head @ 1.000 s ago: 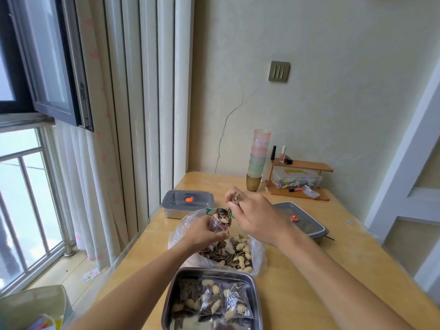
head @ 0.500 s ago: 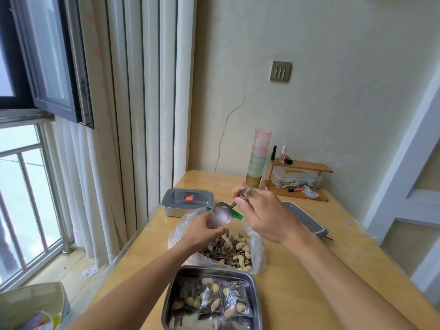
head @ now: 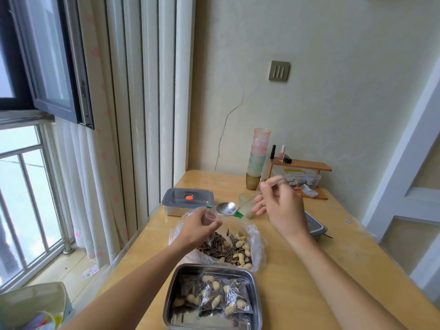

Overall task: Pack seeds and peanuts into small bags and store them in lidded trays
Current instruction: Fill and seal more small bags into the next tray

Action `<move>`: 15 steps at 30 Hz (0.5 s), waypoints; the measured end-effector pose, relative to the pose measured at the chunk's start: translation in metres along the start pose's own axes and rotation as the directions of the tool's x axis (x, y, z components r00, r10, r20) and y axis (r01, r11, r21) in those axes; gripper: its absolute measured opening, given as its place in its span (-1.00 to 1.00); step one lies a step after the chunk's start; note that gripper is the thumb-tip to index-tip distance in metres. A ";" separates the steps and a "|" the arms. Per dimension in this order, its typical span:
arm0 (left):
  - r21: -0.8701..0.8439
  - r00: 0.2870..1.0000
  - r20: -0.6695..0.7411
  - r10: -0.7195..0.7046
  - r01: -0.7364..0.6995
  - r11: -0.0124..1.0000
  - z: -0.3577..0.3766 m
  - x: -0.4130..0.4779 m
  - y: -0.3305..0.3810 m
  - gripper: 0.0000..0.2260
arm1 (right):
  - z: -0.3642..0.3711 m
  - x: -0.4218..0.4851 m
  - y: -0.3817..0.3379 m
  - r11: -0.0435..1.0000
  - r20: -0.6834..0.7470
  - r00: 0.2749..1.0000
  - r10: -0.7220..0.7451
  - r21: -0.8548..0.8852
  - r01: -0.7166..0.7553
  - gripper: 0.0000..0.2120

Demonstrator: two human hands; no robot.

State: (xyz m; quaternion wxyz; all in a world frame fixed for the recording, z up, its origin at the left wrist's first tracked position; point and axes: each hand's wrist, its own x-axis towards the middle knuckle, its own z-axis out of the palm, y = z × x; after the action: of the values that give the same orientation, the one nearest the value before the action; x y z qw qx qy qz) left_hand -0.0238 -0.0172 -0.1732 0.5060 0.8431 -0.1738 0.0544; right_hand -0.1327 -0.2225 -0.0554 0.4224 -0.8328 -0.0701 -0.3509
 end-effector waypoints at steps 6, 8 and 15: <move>0.189 0.974 -0.200 0.111 -0.073 0.979 -0.003 0.022 0.001 -0.69 | 0.003 -0.025 0.024 0.872 -0.050 0.888 0.456 0.225 -0.435 -0.73; 0.224 0.976 -0.150 0.158 -0.122 0.967 0.000 0.030 0.009 -0.67 | 0.009 -0.036 0.031 0.832 -0.043 0.854 0.518 0.260 -0.491 -0.70; 0.404 0.927 0.287 0.240 -0.344 0.847 0.032 0.055 0.034 -0.60 | 0.013 -0.060 0.040 0.804 -0.097 0.823 0.560 0.303 -0.511 -0.61</move>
State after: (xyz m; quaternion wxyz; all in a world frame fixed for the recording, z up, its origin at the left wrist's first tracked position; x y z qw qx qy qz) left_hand 0.0131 -0.0726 -0.1458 0.2609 0.9006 -0.3398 0.0736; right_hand -0.1535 -0.2271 -0.1254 0.6159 -0.7189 0.1615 -0.2788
